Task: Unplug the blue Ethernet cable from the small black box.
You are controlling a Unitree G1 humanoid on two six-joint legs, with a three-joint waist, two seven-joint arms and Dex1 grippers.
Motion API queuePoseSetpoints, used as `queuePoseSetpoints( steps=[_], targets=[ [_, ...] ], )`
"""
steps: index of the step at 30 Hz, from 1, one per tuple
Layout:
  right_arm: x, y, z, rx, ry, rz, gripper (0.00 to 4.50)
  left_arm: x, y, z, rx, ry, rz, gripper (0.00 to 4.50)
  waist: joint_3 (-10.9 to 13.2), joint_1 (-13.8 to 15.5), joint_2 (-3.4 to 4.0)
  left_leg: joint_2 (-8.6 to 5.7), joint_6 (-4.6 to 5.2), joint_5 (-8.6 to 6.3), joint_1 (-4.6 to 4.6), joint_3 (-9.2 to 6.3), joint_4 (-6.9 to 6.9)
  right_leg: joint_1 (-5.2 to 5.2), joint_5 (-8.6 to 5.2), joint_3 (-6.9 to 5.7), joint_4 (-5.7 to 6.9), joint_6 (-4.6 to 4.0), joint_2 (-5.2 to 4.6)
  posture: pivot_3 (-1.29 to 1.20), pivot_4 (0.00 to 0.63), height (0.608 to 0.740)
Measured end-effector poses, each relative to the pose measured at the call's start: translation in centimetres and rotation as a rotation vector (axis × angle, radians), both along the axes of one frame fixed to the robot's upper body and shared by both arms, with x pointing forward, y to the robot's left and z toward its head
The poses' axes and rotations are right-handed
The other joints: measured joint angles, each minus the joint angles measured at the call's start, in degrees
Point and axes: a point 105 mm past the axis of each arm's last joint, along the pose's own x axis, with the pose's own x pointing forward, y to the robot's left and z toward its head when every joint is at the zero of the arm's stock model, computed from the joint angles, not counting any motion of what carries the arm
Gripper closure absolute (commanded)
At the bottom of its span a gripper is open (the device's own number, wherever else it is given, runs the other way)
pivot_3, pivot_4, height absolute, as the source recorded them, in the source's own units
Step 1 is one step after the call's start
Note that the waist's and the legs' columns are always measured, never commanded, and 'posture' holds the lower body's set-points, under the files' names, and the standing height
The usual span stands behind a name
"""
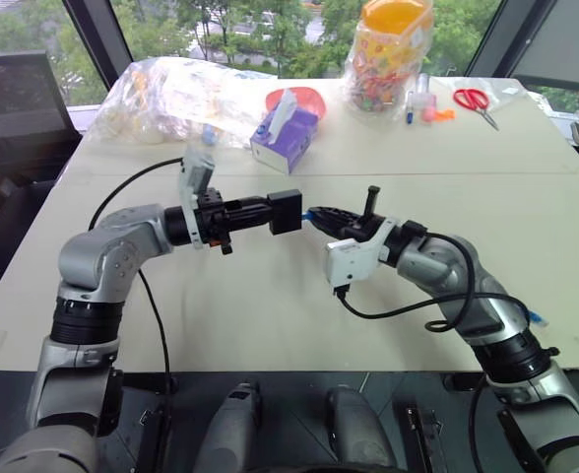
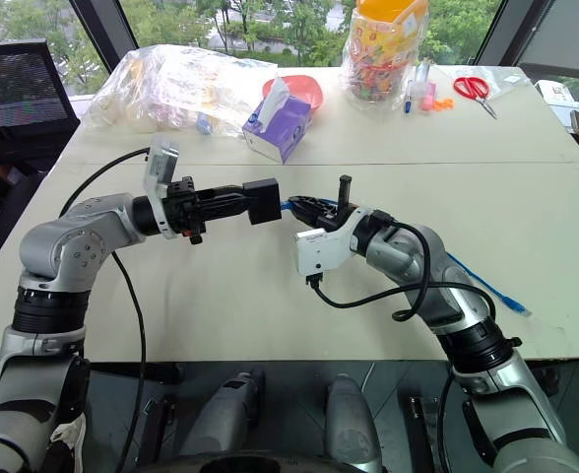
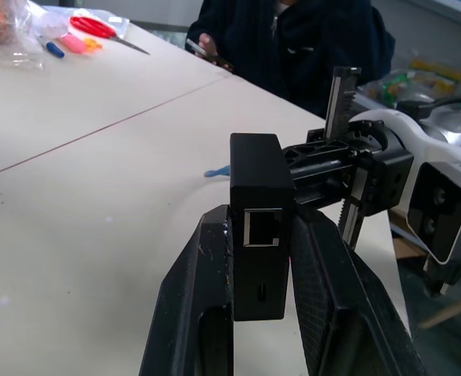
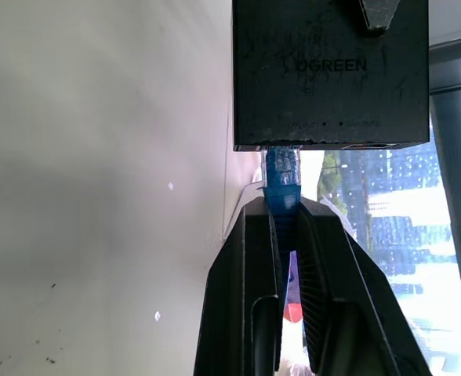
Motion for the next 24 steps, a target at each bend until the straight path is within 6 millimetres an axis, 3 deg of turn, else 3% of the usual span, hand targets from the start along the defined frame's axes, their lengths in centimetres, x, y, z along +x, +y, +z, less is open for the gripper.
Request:
queuePoseSetpoints(
  steps=[1, 5, 9, 15, 20, 23, 24],
  targets=[
    [0.0, 0.0, -0.1, 0.004, 0.013, 0.0, 4.5, 0.0, 0.0, 0.0, 0.004, -0.002, -0.001, 4.06, 0.0, 0.0, 0.0, 0.0, 0.0, 0.0, 0.0, 0.0, 0.0, 0.0, 0.0, 0.0, 0.0, 0.0, 0.0, 0.0, 0.15, 0.728],
    [-0.2, -0.2, -0.1, 0.044, 0.092, 0.014, 2.79, -0.2, -0.2, -0.5, 0.023, 0.004, -0.015, 4.06, 0.0, -0.02, 0.0, 0.0, 0.0, 0.0, 0.0, 0.0, 0.0, 0.0, 0.0, 0.0, 0.0, 0.0, 0.0, 0.0, 0.15, 0.728],
    [-0.4, -1.0, 0.3, 0.097, 0.252, -0.001, 0.72, -0.5, 0.2, -1.6, 0.049, 0.029, -0.027, 4.06, 0.0, -0.04, 0.0, 0.01, 0.01, 0.0, 0.0, -0.02, 0.0, 0.0, 0.0, -0.01, 0.0, 0.0, 0.0, 0.0, 0.15, 0.728],
    [-2.0, -2.4, 1.3, 0.229, 0.662, 0.049, 0.72, -1.5, 0.9, -0.9, 0.035, 0.005, -0.098, 4.06, 0.0, 0.0, 0.0, 0.01, 0.01, 0.0, -0.01, -0.03, 0.0, 0.02, -0.02, -0.01, -0.02, -0.04, -0.04, 0.0, 0.15, 0.728],
    [-3.5, -2.0, 2.0, 0.356, 1.033, 0.13, 0.72, -1.7, 0.9, -0.5, 0.031, -0.024, -0.126, 4.06, 0.0, 0.07, 0.0, 0.01, 0.01, -0.01, -0.03, -0.03, 0.0, 0.0, -0.03, -0.02, -0.05, -0.06, -0.06, 0.0, 0.15, 0.728],
    [-3.4, -1.5, 2.4, 0.433, 1.166, 0.151, 0.72, -1.8, 0.9, -0.3, 0.032, -0.03, -0.137, 4.06, 0.0, -0.06, 0.0, 0.01, 0.01, -0.01, -0.04, -0.02, -0.01, -0.02, -0.03, -0.02, -0.08, -0.07, -0.06, 0.0, 0.15, 0.728],
    [-3.2, -1.3, 2.7, 0.475, 1.206, 0.159, 1.23, -1.8, 0.9, -0.2, 0.033, -0.033, -0.141, 4.06, 0.0, -0.07, 0.0, 0.01, 0.01, -0.01, -0.05, -0.02, -0.01, -0.03, -0.03, -0.02, -0.08, -0.07, -0.06, 0.0, 0.15, 0.728]
  ],
)
